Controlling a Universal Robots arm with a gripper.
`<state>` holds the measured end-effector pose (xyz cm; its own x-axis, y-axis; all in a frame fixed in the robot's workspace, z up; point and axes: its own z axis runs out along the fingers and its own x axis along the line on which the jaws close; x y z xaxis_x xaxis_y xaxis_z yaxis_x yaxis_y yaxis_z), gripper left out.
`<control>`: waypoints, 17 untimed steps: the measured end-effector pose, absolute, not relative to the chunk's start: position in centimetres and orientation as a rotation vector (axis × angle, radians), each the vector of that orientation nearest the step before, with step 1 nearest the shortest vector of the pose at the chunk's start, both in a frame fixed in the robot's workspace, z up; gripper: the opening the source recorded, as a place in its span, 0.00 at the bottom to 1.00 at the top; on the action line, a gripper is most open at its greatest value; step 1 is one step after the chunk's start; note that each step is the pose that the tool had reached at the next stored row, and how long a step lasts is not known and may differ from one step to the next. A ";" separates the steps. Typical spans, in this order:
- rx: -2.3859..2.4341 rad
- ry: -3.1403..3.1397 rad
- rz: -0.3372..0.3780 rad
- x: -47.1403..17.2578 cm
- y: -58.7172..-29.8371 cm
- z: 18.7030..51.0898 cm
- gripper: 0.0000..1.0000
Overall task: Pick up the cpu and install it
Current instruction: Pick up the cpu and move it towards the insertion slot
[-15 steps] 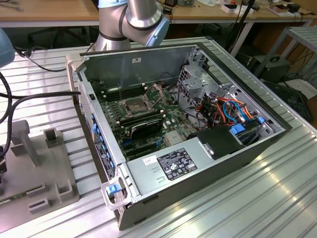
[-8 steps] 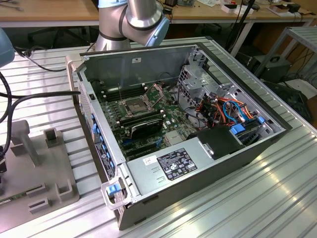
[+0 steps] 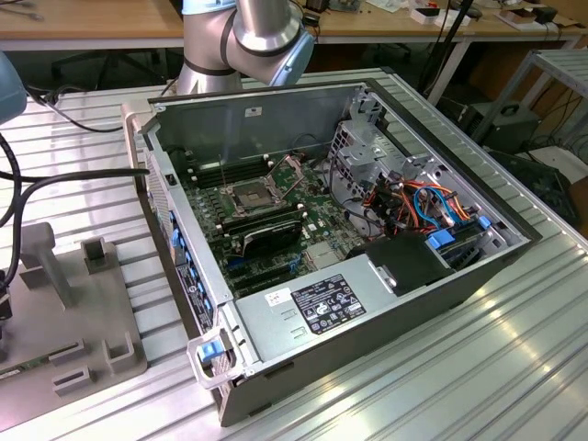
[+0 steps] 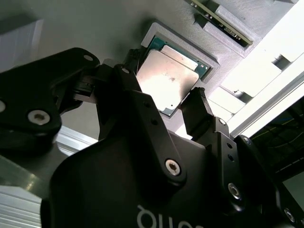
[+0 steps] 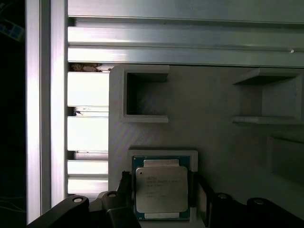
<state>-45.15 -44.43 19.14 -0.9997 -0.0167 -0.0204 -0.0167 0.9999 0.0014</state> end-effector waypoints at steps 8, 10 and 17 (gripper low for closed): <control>-0.026 3.121 0.002 -45.2 -44.4 19.1 0.55; -0.026 3.121 0.002 -45.2 -44.4 19.1 0.55; -0.026 3.121 0.002 -45.2 -44.4 19.1 0.55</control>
